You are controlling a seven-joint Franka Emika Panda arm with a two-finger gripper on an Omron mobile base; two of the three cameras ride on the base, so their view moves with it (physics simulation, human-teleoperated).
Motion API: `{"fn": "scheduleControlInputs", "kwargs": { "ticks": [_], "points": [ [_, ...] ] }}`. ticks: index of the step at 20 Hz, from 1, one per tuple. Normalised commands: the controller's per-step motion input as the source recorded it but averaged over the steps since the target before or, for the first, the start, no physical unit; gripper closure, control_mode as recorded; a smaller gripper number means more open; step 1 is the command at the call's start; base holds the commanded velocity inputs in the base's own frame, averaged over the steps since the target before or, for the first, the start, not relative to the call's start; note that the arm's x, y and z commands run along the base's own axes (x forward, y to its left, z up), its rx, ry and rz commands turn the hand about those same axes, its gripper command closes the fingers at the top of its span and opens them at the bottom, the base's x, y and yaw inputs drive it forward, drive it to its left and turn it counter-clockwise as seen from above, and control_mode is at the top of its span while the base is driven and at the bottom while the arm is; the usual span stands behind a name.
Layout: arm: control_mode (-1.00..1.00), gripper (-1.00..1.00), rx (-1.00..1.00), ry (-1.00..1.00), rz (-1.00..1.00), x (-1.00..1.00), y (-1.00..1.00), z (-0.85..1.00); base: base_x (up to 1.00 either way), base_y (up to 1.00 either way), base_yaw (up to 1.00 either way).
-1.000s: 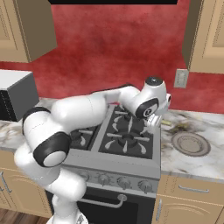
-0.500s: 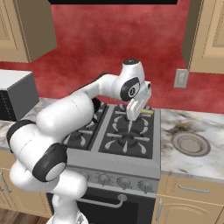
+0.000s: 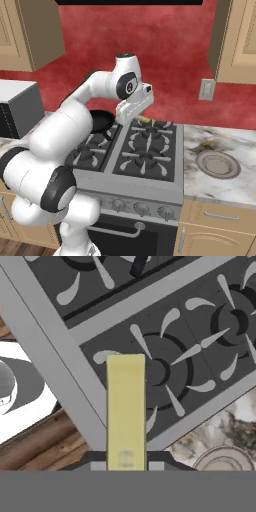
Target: Pick up the butter stick and place it in the pan. Then turn on the burner for the pan.
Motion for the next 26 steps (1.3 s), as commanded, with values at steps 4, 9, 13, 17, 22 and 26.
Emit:
{"fn": "scheduleControlInputs", "kwargs": {
  "ticks": [4, 9, 13, 17, 22, 26],
  "points": [
    [-1.00, 1.00, 0.08, 0.00, -0.28, 0.00, 0.77, 0.08, 0.00, 0.00, 0.00],
    [-1.00, 1.00, 0.06, 0.00, -0.31, 0.00, 0.76, 0.00, 0.00, 0.00, 0.00],
    [-1.00, 1.00, 0.08, 0.00, -0.29, 0.00, 0.68, 0.00, 0.00, 0.00, 0.00],
    [-1.00, 1.00, 0.07, 0.00, -0.27, 0.13, 0.61, 0.00, 0.00, 0.00, 0.00],
    [-1.00, 1.00, 0.04, -0.03, -0.18, 0.34, 0.47, -0.14, 0.00, 0.00, 0.00],
    [-1.00, 1.00, 0.01, -0.01, -0.17, 0.34, 0.54, -0.11, 0.00, 0.00, 0.00]
  ]
}}
